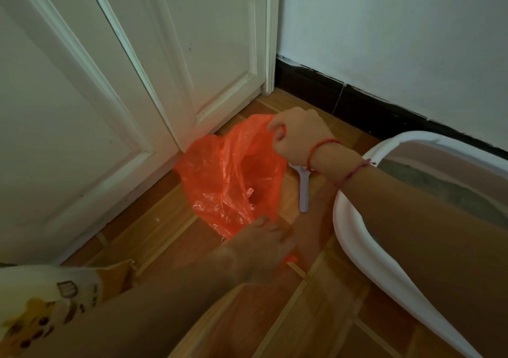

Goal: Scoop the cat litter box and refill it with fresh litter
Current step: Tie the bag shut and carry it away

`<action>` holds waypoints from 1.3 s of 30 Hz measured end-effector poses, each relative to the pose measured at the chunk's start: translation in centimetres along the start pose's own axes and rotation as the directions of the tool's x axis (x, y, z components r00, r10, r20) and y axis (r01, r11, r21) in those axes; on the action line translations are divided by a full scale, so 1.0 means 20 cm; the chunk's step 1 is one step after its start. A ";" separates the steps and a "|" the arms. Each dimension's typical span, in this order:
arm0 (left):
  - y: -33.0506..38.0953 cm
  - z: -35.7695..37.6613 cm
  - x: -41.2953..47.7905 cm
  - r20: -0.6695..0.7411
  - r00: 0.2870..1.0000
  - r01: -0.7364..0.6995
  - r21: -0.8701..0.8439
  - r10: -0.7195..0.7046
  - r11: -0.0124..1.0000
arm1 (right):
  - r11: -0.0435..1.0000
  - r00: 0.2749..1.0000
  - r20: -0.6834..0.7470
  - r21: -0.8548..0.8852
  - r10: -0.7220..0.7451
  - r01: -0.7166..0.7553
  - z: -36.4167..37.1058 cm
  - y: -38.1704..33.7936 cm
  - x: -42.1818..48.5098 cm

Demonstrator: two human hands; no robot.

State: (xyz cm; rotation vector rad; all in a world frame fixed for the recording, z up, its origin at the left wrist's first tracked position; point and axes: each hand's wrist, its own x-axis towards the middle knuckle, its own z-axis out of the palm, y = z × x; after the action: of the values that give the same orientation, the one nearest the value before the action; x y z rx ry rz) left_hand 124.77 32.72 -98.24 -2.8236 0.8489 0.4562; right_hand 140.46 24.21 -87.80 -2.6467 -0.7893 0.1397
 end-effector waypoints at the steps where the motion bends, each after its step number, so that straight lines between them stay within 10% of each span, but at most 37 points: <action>1: 0.00 0.01 0.00 0.008 1.000 0.004 0.052 -0.005 0.999 | 0.999 0.999 0.025 -0.001 0.035 -0.035 -0.04 0.00 -0.03; 5: -0.06 -0.03 -0.02 0.031 0.999 0.020 0.159 -0.025 0.987 | 0.995 0.980 0.175 -0.028 0.094 -0.091 -0.16 -0.03 -0.12; 8: -0.14 -0.11 -0.06 -0.072 0.993 0.092 -0.030 -0.094 0.995 | 0.991 0.987 -0.163 0.132 0.005 0.017 -0.09 0.03 -0.07; 12: -0.25 -0.22 -0.14 -0.360 0.903 0.106 -0.345 -0.236 0.933 | 0.985 0.963 -0.270 0.169 0.012 0.035 -0.09 0.07 -0.03; 22: -0.47 -0.68 -0.33 -0.366 0.727 -0.097 -0.893 -0.581 0.440 | 0.902 0.889 -0.382 0.426 0.252 -0.072 -0.23 0.08 -0.02; 27: -0.54 -0.77 -0.32 -0.462 0.575 -0.084 -0.854 -0.675 0.513 | 0.629 0.963 -0.139 0.776 0.229 -0.037 -0.32 -0.01 -0.07; 32: -0.63 -0.92 -0.34 -0.407 0.441 -0.286 -0.909 -0.800 0.304 | 0.217 1.000 0.011 0.976 -0.016 -0.007 -0.52 -0.09 -0.10; 39: -0.56 -0.84 -0.23 -0.278 0.489 -0.156 -0.960 -0.827 0.231 | 0.439 0.998 -0.054 0.897 0.012 0.044 -0.42 -0.13 -0.12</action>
State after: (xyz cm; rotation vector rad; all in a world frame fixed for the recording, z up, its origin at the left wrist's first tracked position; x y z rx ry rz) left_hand 131.44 40.48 -80.20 -4.2097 -0.5735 -0.9017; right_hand 138.85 22.23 -79.16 -1.5741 -0.4865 0.3707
